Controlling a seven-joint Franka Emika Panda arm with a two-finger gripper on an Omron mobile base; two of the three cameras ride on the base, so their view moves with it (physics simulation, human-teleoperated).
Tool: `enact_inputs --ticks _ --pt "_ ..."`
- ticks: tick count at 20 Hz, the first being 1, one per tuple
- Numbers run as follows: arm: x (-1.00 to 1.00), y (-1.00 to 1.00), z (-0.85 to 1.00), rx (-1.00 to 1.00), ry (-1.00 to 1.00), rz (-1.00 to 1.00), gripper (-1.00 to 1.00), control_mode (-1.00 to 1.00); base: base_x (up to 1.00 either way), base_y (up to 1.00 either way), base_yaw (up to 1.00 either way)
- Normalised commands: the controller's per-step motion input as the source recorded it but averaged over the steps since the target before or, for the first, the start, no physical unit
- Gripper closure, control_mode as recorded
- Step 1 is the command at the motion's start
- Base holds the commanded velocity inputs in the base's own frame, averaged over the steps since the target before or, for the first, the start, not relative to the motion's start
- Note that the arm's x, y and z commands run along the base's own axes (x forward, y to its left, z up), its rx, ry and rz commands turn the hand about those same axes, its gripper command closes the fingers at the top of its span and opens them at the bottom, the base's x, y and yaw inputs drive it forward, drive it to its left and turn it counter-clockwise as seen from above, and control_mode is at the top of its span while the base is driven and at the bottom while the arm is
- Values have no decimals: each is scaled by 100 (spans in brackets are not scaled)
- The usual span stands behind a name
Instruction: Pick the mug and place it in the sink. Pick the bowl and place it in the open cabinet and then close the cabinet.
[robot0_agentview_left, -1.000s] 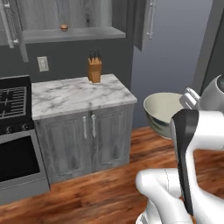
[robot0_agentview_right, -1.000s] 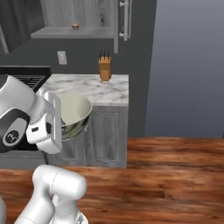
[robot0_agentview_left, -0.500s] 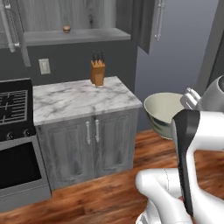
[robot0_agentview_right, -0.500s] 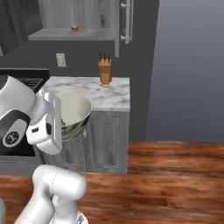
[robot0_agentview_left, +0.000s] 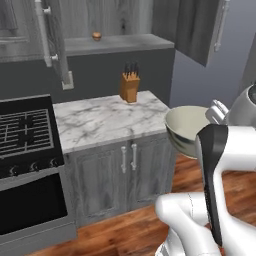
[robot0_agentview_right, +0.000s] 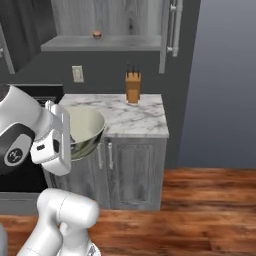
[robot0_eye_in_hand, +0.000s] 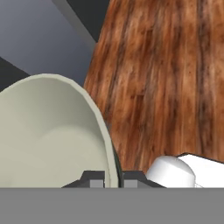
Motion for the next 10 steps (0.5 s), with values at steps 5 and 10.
enact_inputs --ticks 5,10 --pt "0 0 0 0 0 0 100 100 19 9 -1" --pt "0 0 0 0 0 0 100 100 1 -15 0"
